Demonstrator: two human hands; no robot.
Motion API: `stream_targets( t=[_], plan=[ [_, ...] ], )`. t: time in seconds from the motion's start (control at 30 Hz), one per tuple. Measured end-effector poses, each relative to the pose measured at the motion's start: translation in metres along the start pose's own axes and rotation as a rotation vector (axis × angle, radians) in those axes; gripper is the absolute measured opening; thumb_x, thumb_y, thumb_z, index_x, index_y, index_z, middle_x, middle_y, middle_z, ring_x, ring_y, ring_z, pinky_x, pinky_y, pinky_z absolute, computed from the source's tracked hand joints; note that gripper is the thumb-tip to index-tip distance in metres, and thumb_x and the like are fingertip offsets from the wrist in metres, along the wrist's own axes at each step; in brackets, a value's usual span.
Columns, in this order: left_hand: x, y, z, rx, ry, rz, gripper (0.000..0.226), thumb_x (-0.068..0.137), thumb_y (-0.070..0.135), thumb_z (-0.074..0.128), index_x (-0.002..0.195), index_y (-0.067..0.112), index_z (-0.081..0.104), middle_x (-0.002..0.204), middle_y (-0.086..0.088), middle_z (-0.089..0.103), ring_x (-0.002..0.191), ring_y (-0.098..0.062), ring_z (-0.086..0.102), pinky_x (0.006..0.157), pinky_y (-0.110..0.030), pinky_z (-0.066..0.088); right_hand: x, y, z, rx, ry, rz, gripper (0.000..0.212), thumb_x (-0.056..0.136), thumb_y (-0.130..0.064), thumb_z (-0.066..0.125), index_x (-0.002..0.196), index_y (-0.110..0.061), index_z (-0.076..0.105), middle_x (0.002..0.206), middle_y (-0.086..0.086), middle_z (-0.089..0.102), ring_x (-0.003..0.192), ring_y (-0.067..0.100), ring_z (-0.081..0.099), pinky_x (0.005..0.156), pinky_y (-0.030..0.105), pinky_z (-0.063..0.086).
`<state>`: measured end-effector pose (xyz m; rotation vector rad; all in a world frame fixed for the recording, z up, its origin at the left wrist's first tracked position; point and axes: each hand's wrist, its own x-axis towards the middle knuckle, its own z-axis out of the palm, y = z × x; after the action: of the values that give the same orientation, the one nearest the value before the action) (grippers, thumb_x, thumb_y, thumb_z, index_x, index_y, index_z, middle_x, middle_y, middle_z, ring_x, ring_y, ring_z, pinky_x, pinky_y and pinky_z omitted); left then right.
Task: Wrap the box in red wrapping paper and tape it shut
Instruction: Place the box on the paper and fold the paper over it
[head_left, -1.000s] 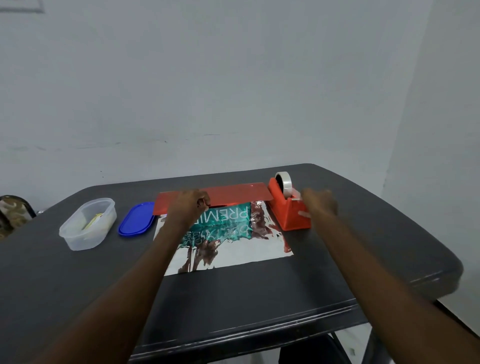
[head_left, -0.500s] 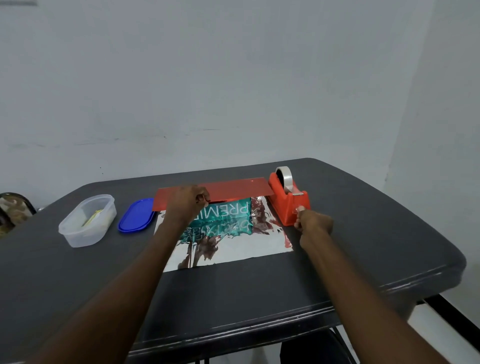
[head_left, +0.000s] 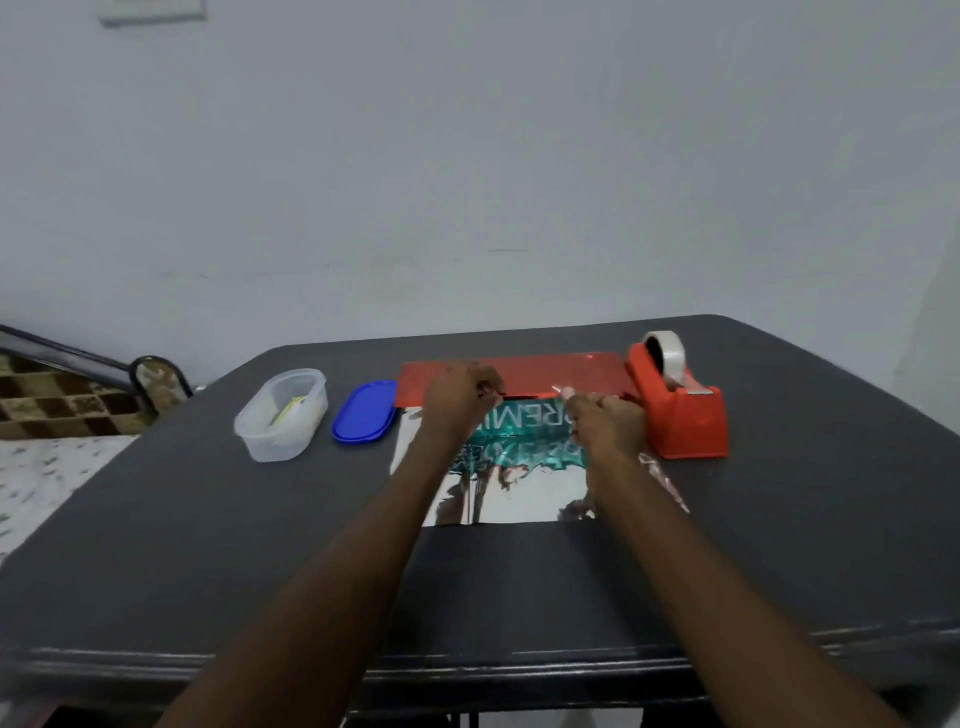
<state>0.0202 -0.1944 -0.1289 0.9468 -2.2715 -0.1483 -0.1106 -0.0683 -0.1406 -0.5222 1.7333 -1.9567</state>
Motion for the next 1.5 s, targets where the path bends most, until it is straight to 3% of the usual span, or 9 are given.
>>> stream_targets(
  t=[0.27,0.47,0.63,0.7,0.77,0.9,1.0,1.2,1.5],
  plan=[
    [-0.001,-0.007,0.003,-0.071,0.017,0.007,0.01,0.078,0.015,0.079,0.083,0.023,0.076,0.086,0.007,0.071,0.072,-0.009,0.061,0.069,-0.029,0.055,-0.003,0.007,0.062,-0.194,0.058,-0.043,0.03,0.084,-0.012,0.078,0.061,-0.015,0.059,0.071,0.007,0.068,0.071,0.027,0.071,0.065,0.042,0.062],
    [0.001,-0.012,0.007,-0.098,0.023,0.011,0.01,0.078,0.015,0.079,0.084,0.022,0.077,0.085,0.006,0.069,0.071,-0.008,0.057,0.068,-0.024,0.05,0.0,0.018,0.068,-0.317,0.148,-0.075,0.03,0.086,-0.021,0.077,0.063,-0.015,0.059,0.07,0.005,0.066,0.072,0.027,0.071,0.06,0.037,0.058],
    [0.003,-0.014,0.01,-0.103,0.022,0.009,0.009,0.078,0.015,0.079,0.084,0.021,0.077,0.083,0.007,0.069,0.071,-0.01,0.06,0.068,-0.026,0.053,-0.006,0.02,0.057,-0.52,0.159,-0.118,0.041,0.087,-0.041,0.073,0.086,-0.001,0.069,0.072,0.006,0.064,0.061,0.015,0.053,0.048,0.023,0.026],
    [0.004,-0.014,0.01,-0.111,0.022,0.008,0.009,0.078,0.014,0.079,0.084,0.021,0.077,0.082,0.006,0.07,0.07,-0.009,0.06,0.068,-0.029,0.055,-0.003,0.018,0.052,-0.681,0.146,-0.216,0.041,0.089,-0.041,0.071,0.083,-0.001,0.068,0.063,0.0,0.05,0.056,0.011,0.045,0.049,0.025,0.033],
    [0.004,-0.014,0.01,-0.114,0.02,0.002,0.01,0.078,0.014,0.079,0.084,0.021,0.077,0.082,0.006,0.07,0.07,-0.009,0.061,0.069,-0.031,0.056,0.0,0.015,0.05,-0.849,0.143,-0.341,0.032,0.09,-0.034,0.072,0.081,-0.004,0.068,0.065,0.002,0.053,0.061,0.018,0.051,0.057,0.029,0.041],
    [0.003,-0.012,0.008,-0.127,0.014,-0.01,0.011,0.079,0.013,0.079,0.086,0.02,0.078,0.084,0.006,0.07,0.071,-0.008,0.06,0.071,-0.031,0.056,-0.003,0.01,0.044,-1.03,0.081,-0.474,0.02,0.089,-0.019,0.071,0.076,-0.011,0.06,0.069,0.002,0.053,0.066,0.02,0.051,0.063,0.032,0.039],
    [0.002,-0.012,0.008,-0.143,0.011,-0.013,0.011,0.079,0.012,0.079,0.087,0.019,0.077,0.084,0.005,0.07,0.07,-0.008,0.06,0.071,-0.031,0.057,-0.004,0.009,0.038,-1.022,0.049,-0.548,0.024,0.088,-0.015,0.072,0.072,-0.013,0.054,0.069,0.001,0.053,0.067,0.02,0.052,0.065,0.03,0.038],
    [0.002,-0.012,0.007,-0.156,0.011,-0.027,0.01,0.078,0.014,0.08,0.085,0.02,0.077,0.083,0.004,0.072,0.071,-0.011,0.064,0.071,-0.033,0.058,-0.001,0.007,0.04,-0.862,-0.028,-0.809,0.003,0.086,-0.01,0.074,0.088,-0.012,0.074,0.086,0.002,0.061,0.073,0.014,0.049,0.053,0.017,0.026],
    [0.0,-0.014,0.008,-0.159,0.018,-0.019,0.01,0.079,0.014,0.079,0.088,0.02,0.078,0.084,0.004,0.073,0.072,-0.01,0.064,0.071,-0.031,0.057,0.026,0.015,0.032,-0.884,-0.032,-0.782,0.017,0.09,-0.012,0.071,0.105,-0.016,0.078,0.087,-0.002,0.058,0.076,0.016,0.052,0.053,0.016,0.026]
  ],
)
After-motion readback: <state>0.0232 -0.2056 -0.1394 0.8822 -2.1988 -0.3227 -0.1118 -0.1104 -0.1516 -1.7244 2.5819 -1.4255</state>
